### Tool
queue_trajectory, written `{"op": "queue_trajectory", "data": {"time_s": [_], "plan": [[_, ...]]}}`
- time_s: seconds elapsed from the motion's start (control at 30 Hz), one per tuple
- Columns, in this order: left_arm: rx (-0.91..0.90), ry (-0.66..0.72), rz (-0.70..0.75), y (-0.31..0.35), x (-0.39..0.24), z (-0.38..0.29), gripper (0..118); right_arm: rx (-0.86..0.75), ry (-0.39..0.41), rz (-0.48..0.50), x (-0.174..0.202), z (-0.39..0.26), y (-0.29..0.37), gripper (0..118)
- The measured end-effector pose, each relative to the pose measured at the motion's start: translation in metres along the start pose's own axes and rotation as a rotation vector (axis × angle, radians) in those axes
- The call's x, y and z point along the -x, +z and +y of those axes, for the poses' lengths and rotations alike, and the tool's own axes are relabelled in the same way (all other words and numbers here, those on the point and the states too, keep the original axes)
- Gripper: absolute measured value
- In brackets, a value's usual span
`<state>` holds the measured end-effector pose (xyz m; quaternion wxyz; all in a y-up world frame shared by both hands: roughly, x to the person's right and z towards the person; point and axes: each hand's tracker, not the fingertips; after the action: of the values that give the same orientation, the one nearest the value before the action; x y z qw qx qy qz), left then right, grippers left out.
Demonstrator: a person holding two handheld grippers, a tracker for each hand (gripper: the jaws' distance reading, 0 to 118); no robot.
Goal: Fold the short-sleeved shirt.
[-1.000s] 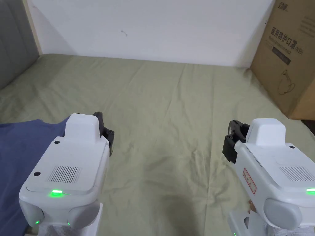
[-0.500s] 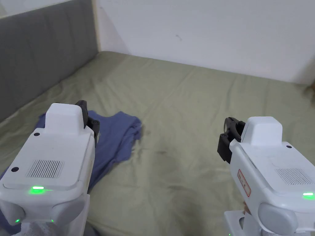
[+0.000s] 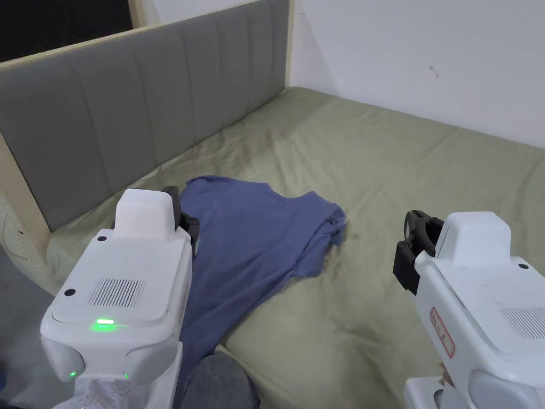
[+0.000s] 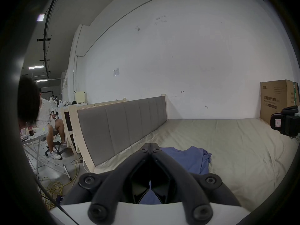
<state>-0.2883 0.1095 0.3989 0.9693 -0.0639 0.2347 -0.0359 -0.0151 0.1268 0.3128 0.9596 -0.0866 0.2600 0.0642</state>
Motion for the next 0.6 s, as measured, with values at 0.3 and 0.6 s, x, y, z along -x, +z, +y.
{"op": "queue_trajectory", "data": {"time_s": [0.3,0.6], "plan": [[0.213,0.078,-0.136,-0.067,-0.007,-0.017,118,0.024,0.005,-0.006,-0.019,-0.003,-0.003,0],[0.518,-0.027,-0.283,-0.228,-0.057,-0.029,118,0.086,-0.046,-0.057,-0.048,-0.018,-0.028,0]]}}
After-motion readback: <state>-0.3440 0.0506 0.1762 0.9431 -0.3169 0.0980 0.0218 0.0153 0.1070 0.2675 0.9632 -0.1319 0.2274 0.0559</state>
